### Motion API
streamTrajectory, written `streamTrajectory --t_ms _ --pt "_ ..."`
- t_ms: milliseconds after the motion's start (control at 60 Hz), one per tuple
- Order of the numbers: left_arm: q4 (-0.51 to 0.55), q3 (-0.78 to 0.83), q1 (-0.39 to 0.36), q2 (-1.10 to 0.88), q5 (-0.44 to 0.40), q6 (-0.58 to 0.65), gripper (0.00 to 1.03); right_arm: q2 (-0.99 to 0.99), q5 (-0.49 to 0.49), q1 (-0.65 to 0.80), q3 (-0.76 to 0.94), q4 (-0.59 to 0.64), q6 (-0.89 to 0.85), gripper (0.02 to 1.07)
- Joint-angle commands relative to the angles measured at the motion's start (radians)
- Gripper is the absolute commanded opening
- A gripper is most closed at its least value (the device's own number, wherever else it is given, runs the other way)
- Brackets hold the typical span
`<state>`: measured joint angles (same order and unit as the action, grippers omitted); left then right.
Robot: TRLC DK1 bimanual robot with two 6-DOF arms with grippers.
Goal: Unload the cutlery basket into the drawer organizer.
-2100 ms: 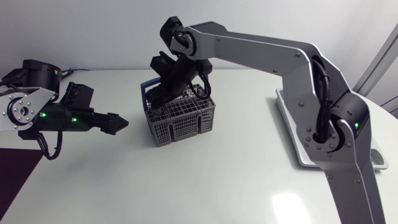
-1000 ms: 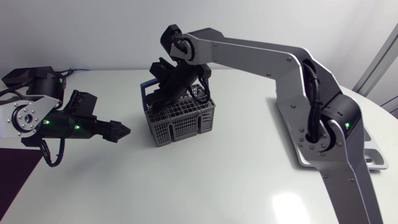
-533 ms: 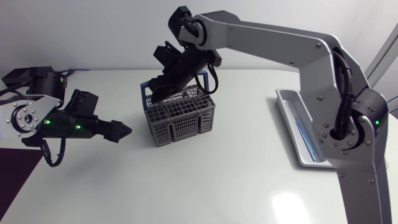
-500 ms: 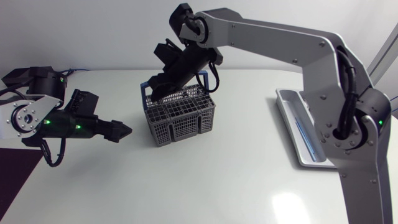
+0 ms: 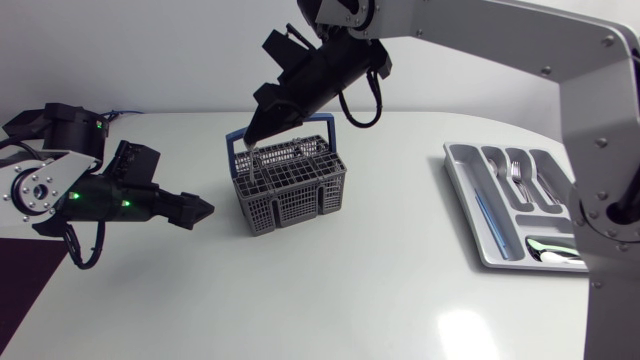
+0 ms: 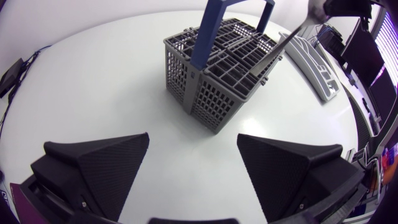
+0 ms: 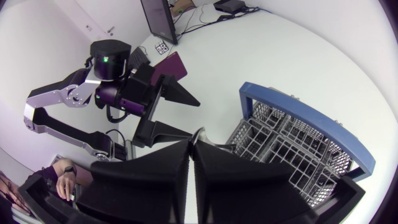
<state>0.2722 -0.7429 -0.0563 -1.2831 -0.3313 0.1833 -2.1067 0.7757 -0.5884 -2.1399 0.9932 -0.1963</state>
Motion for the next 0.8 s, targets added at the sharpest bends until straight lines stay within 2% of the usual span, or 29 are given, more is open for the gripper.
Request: streamTrajectory --t_ms 0,233,600,733,783 --pt "0.012 0.017 -0.007 0.021 0.008 -0.013 0.99 0.071 0.027 0.019 0.051 0.007 -0.028 0.08" --pt "0.018 0.017 -0.022 0.031 0.025 -0.025 0.99 0.223 0.036 0.099 0.198 -0.013 -0.038 0.08" --pt "0.033 0.01 -0.054 0.047 0.054 -0.053 0.99 0.464 0.011 0.311 0.486 -0.042 -0.051 0.08" --pt "0.042 0.005 -0.06 0.053 0.061 -0.059 0.99 0.539 -0.067 0.395 0.575 -0.039 -0.071 0.08" --pt "0.045 0.005 -0.06 0.057 0.064 -0.062 0.99 0.565 -0.144 0.42 0.618 -0.039 -0.086 0.08"
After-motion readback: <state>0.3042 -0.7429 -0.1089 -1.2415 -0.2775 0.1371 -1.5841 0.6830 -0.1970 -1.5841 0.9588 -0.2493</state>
